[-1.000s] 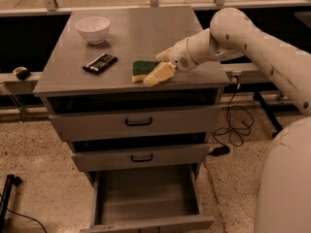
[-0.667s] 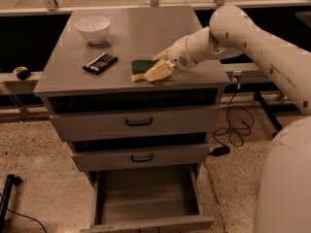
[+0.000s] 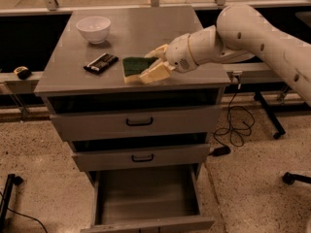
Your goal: Place sponge into bottom drawer
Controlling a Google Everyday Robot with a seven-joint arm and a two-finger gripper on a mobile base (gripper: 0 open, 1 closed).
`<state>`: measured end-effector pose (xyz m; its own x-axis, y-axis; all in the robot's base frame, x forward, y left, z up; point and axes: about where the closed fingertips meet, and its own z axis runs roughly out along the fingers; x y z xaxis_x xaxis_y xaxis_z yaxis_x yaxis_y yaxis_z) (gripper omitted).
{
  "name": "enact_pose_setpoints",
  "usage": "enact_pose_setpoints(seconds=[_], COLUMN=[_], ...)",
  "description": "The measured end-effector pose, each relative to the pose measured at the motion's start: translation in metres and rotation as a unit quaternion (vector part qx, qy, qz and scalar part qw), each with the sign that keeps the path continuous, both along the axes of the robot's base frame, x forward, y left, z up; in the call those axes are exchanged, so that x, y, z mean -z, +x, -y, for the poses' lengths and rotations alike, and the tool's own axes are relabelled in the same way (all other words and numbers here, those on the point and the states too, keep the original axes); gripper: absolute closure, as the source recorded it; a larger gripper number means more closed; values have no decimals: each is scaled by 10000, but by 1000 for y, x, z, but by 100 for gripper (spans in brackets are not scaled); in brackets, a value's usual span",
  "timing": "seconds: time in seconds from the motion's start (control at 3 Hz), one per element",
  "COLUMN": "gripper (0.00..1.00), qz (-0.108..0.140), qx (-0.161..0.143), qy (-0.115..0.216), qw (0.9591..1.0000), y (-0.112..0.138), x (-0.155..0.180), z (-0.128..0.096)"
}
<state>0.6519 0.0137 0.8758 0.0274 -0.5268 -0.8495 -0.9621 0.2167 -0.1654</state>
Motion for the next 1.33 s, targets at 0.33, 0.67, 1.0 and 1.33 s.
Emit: enact_pose_setpoints(seconds=[0.33, 0.67, 1.0, 1.33], gripper=[100, 100, 100, 100], qz=[296, 86, -434, -721], qx=[308, 750, 1248, 1763], qy=[-300, -587, -565, -482], qw=[9986, 9954, 9896, 9805], y=[-36, -82, -121, -148], x=[-21, -11, 48, 105], z=[35, 104, 178, 233])
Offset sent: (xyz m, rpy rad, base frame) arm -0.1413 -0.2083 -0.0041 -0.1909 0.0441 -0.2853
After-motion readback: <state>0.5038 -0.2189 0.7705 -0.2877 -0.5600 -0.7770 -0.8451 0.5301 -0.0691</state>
